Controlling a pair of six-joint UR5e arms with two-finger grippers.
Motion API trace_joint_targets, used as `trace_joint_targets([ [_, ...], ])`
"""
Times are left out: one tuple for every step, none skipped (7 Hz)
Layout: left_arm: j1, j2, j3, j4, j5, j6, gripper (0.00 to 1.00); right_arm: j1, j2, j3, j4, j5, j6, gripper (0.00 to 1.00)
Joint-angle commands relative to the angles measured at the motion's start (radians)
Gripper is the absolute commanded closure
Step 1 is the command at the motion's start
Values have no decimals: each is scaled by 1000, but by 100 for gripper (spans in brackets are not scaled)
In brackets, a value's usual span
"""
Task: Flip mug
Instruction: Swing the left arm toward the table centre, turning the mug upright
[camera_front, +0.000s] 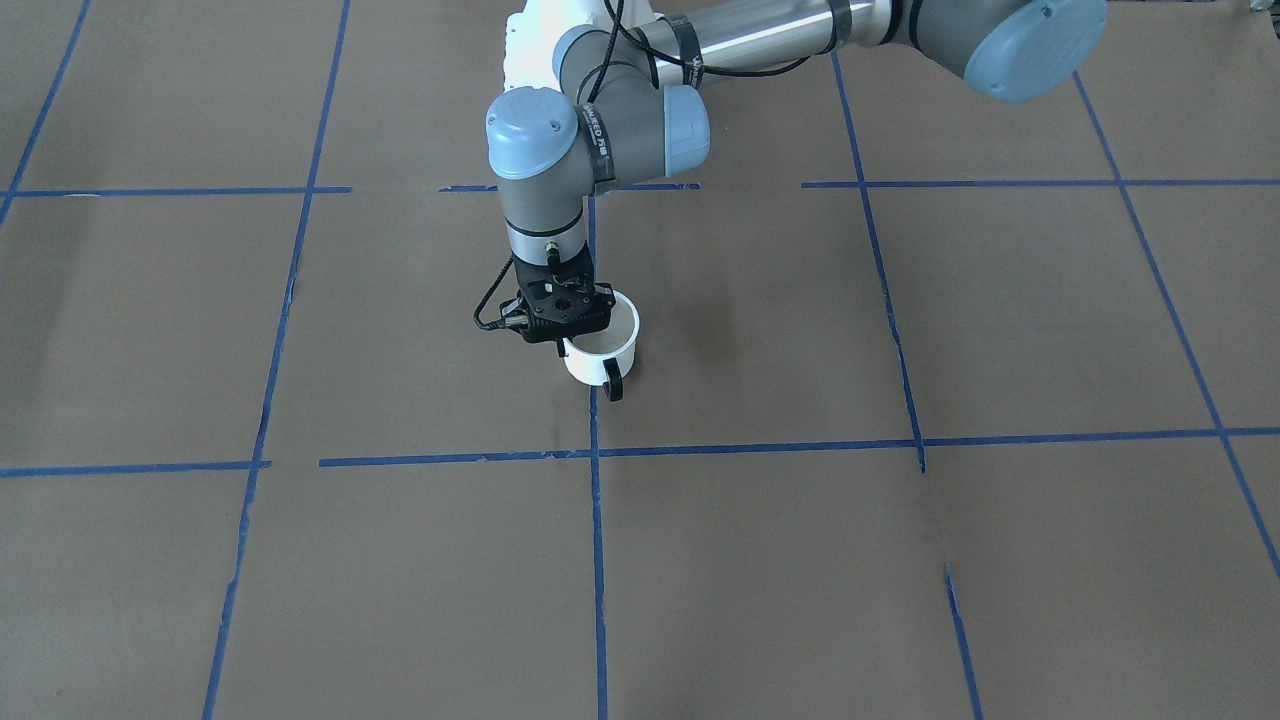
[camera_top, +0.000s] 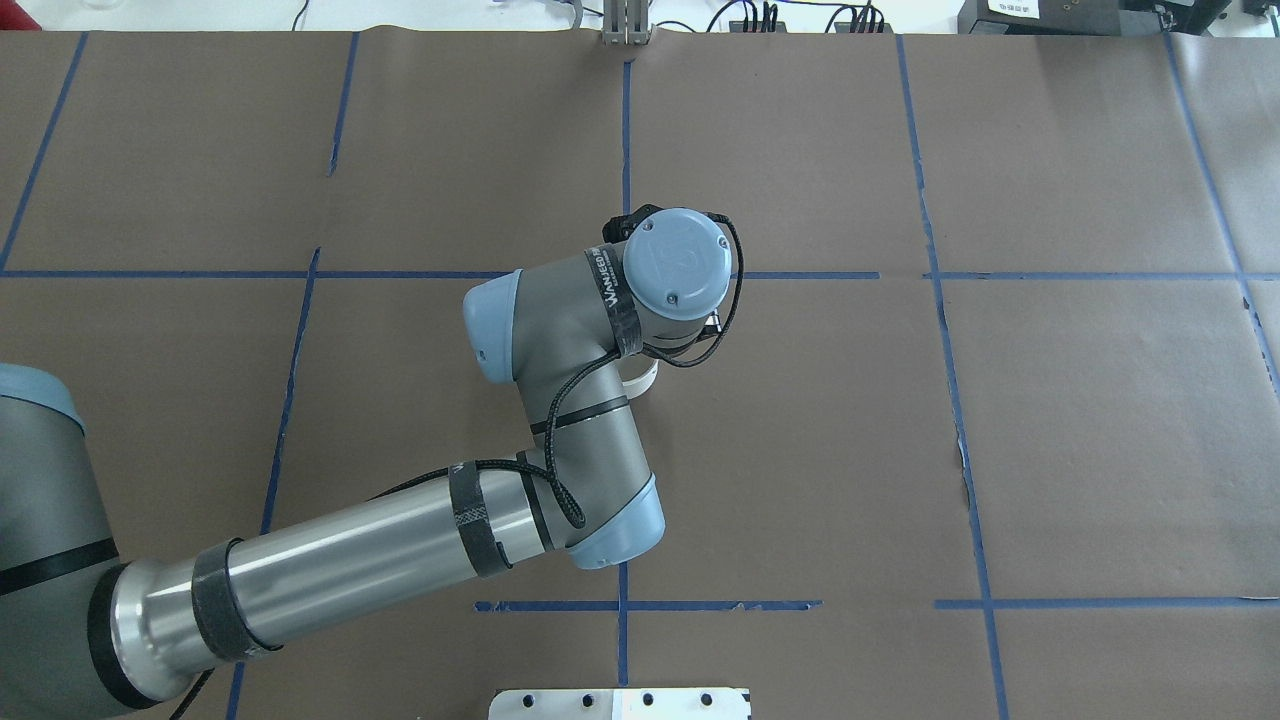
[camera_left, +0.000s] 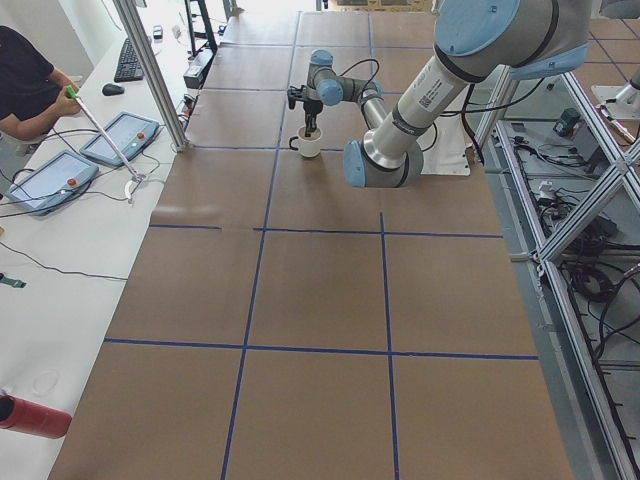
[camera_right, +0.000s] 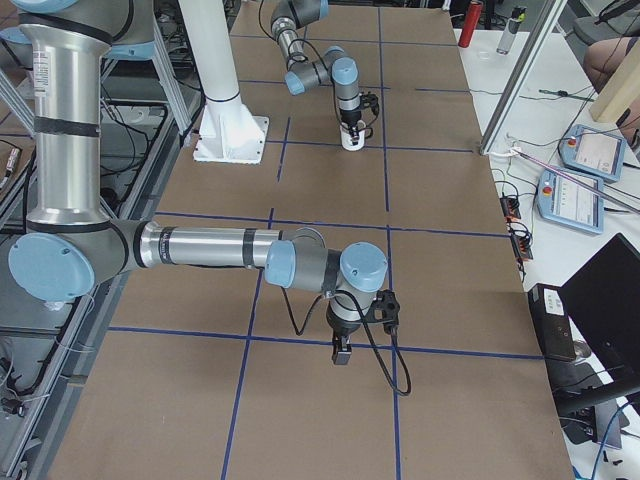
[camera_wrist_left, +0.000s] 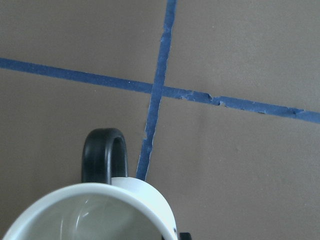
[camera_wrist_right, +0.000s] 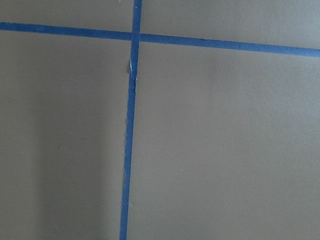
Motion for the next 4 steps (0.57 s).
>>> trace_joint_targets([
  [1, -4, 9, 7, 1, -33, 85, 0, 0, 0, 0, 0, 0, 0],
  [1, -4, 7, 9, 10, -31, 9, 0, 0, 0, 0, 0, 0, 0],
  [0, -4, -2, 9, 22, -30, 0, 0, 0, 0, 0, 0, 0, 0],
  [-2, -4, -2, 9, 22, -26, 0, 0, 0, 0, 0, 0, 0, 0],
])
